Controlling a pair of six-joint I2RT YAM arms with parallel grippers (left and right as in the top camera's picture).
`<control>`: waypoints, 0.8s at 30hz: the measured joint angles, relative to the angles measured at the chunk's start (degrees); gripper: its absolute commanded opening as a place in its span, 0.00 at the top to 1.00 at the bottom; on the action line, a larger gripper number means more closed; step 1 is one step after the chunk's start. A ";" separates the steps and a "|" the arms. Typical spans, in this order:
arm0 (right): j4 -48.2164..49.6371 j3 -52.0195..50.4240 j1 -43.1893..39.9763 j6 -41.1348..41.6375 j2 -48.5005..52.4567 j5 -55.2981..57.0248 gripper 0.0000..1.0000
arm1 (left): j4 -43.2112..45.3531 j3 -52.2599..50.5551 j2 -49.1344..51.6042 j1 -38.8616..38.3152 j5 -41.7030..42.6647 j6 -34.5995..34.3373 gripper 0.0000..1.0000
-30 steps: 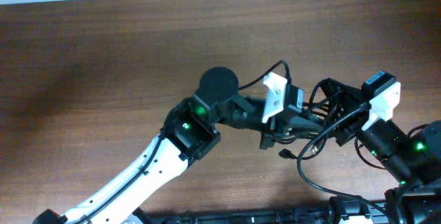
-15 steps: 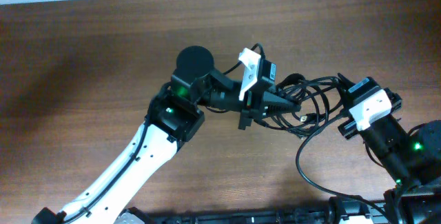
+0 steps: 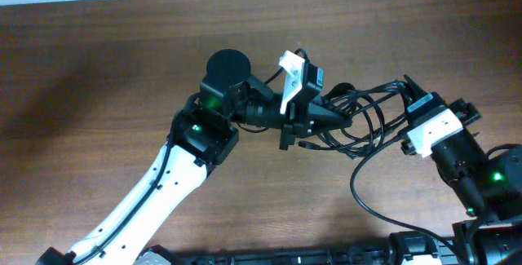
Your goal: Untangle cables
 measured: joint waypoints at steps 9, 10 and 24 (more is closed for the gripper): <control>3.34 -0.90 1.33 -9.62 0.94 0.76 0.96 | -4.04 0.92 0.00 3.78 0.22 -0.04 1.00; 3.30 -0.92 1.55 -9.99 1.09 0.79 0.95 | -4.83 0.98 0.00 4.20 0.33 0.00 1.00; -8.90 0.68 -1.40 13.18 -0.22 21.35 0.27 | -9.16 -0.61 -0.22 10.78 2.43 -0.02 1.00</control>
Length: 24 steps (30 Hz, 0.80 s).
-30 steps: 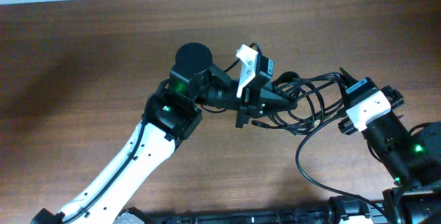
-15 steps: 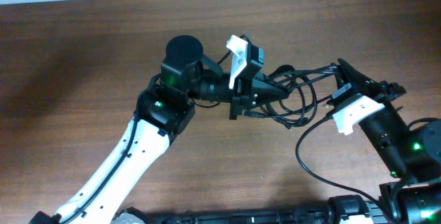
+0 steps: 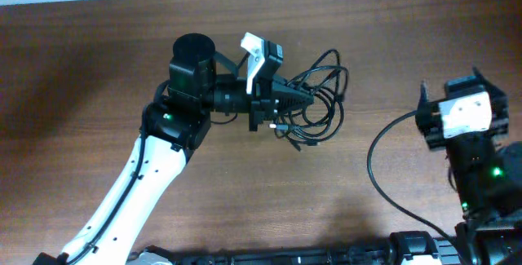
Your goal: Untangle cables
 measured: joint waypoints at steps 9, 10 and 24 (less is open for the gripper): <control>-10.05 0.11 -0.09 20.11 0.04 -17.97 0.27 | 5.92 -0.24 0.00 0.00 0.87 0.00 1.00; -10.12 0.11 -0.09 20.65 0.04 -20.55 0.27 | 7.54 -0.26 0.00 0.00 1.40 0.07 1.00; -9.31 0.11 -0.09 22.36 0.44 -35.56 0.28 | 18.10 -0.33 0.00 -6.67 6.25 0.04 1.00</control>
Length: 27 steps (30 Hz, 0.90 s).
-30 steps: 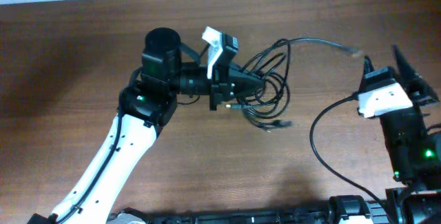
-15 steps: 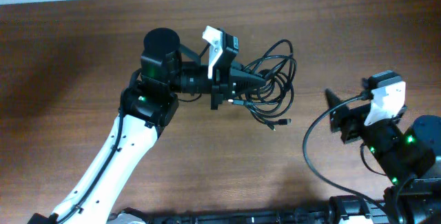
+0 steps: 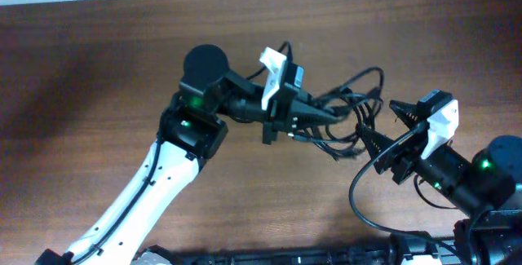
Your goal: Untangle cables
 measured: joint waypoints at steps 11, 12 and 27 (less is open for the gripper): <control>2.67 0.00 0.00 0.35 1.44 7.80 0.35 | 9.77 -0.04 0.00 -0.63 12.76 -0.02 1.00; 3.34 0.00 0.00 0.50 1.44 8.07 0.35 | 9.77 -0.04 0.00 -0.61 13.40 -0.02 1.00; 0.92 0.02 0.04 1.68 1.88 26.53 0.34 | 9.79 -0.04 0.00 0.31 14.78 -0.04 1.00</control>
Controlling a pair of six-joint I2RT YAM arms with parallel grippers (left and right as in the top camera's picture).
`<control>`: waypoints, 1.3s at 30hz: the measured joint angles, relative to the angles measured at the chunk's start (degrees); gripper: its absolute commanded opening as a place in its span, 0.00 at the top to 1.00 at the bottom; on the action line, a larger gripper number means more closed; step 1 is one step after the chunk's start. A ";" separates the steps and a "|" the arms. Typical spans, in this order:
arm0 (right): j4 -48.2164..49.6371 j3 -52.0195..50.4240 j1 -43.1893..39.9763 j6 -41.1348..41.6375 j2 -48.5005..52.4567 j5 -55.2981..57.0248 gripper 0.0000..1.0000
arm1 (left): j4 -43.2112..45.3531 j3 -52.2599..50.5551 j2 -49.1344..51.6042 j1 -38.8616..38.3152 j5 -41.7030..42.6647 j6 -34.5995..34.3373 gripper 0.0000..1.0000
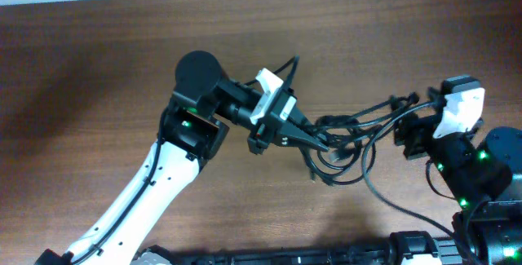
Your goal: Untangle cables
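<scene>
A bundle of black cables (341, 139) lies tangled on the wooden table (98, 61), right of centre. My left gripper (323, 143) reaches in from the left, its fingers shut on the left part of the tangle. My right gripper (405, 125) sits at the bundle's right end and looks shut on strands (375, 108) that run taut between the tangle and it. A loop hangs below the tangle, and one cable end (289, 65) sticks up behind the left wrist.
A long black cable (391, 204) trails from the tangle toward the front right, past the right arm's base. The table's far edge meets a white surface at the top.
My right gripper was open at the tangle's lower right; now it sits farther right and higher, closed on strands stretched taut. The left gripper has shifted slightly down, still holding the bundle.
Both grippers were first at the tangle. Then the left held the bundle farther left, with the right arm drawn back and clear of it. The left brought the bundle back right, where the open right gripper met it. Now strands stretch between both.
</scene>
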 measured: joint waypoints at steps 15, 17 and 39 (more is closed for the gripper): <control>-9.66 0.04 -0.04 0.24 0.33 1.33 0.18 | 0.07 0.00 0.00 4.70 -7.98 -10.05 1.00; -12.57 0.04 -0.04 0.50 0.37 -0.07 0.16 | 0.04 0.00 0.00 4.72 -12.24 -13.31 1.00; -6.82 0.04 -0.04 44.28 14.45 -21.81 0.01 | 18.45 -0.04 0.00 4.72 -17.88 -28.37 1.00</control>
